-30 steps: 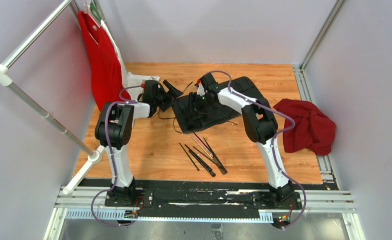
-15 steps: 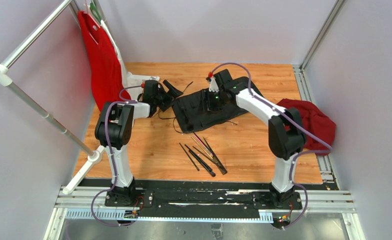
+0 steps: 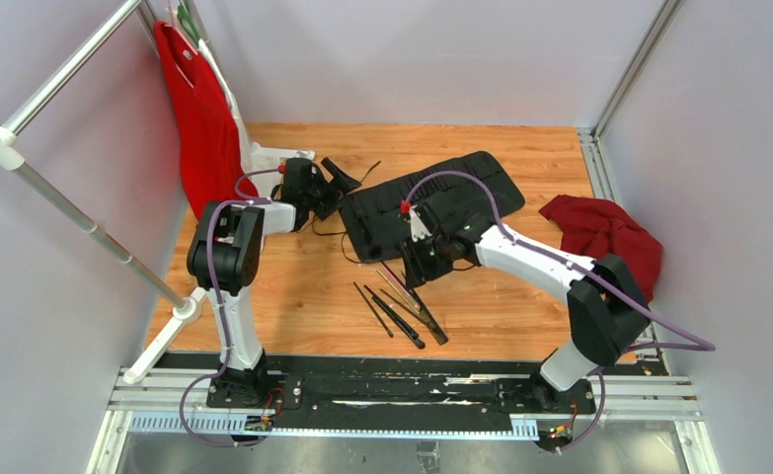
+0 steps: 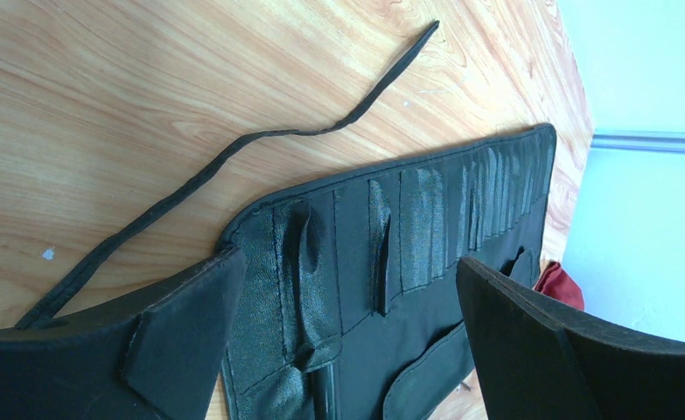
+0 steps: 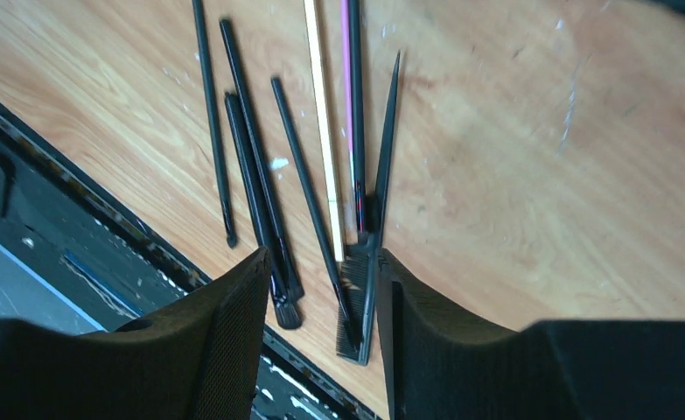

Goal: Organize the makeup
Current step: Pick up the makeup brush from the center of the board.

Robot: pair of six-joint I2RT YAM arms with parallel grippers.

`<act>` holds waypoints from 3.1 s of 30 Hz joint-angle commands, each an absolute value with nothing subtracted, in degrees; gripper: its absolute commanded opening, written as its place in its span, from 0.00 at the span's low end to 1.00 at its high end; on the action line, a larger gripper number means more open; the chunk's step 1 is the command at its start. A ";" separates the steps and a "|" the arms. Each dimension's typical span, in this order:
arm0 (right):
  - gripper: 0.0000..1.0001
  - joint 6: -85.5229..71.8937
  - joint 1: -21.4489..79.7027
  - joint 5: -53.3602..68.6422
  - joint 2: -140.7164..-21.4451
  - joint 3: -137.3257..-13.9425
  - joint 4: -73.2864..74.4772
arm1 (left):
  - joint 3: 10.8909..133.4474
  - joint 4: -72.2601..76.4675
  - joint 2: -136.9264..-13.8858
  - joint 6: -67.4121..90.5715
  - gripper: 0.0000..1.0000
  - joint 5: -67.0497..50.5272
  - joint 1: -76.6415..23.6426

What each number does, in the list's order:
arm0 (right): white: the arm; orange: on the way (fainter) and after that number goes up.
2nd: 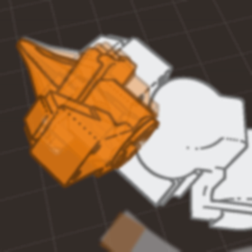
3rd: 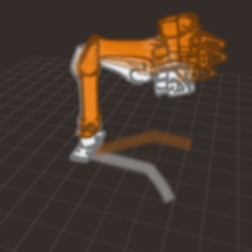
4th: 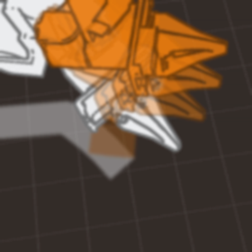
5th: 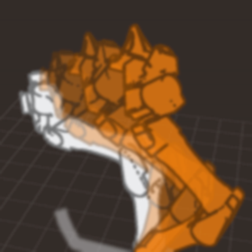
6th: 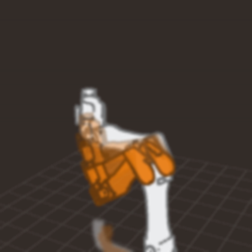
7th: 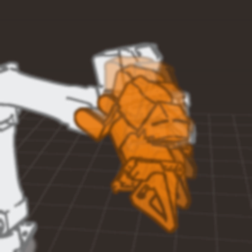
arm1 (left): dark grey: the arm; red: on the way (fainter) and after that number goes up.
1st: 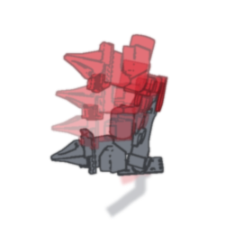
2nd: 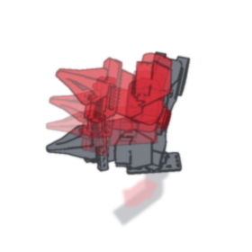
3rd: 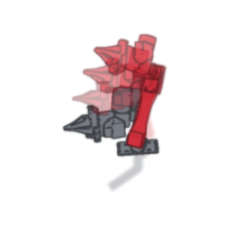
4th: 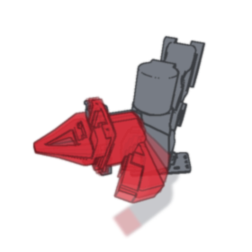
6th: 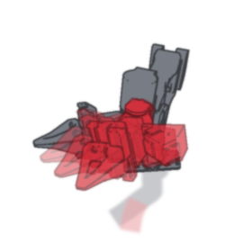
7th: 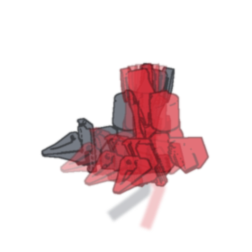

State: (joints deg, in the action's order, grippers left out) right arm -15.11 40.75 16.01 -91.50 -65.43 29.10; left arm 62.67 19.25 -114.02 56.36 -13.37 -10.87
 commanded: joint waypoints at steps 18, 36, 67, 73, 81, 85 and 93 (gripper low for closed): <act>0.46 -16.15 52.56 9.93 -89.06 -59.24 24.94 | 60.69 9.40 -116.00 54.94 0.98 -12.38 -10.37; 0.37 -15.99 61.06 4.58 -92.84 -61.87 25.47 | 60.88 9.23 -116.02 54.80 0.98 -12.35 -10.37; 0.32 -16.40 62.05 4.65 -96.45 -59.04 23.83 | 61.26 9.14 -116.63 54.78 0.98 -12.48 -10.37; 0.32 -16.50 62.05 4.70 -96.78 -58.36 23.26 | 61.09 9.14 -116.62 54.76 0.98 -12.39 -10.37; 0.31 -16.78 62.06 4.92 -97.28 -57.51 22.59 | 61.07 9.16 -116.55 54.78 0.98 -12.28 -10.37; 0.31 -16.87 62.05 5.01 -97.54 -57.23 22.39 | 61.08 9.14 -116.54 54.78 0.98 -12.23 -10.37; 0.30 -16.95 62.05 5.03 -98.13 -57.00 22.03 | 60.96 9.14 -116.54 54.81 0.98 -12.29 -10.37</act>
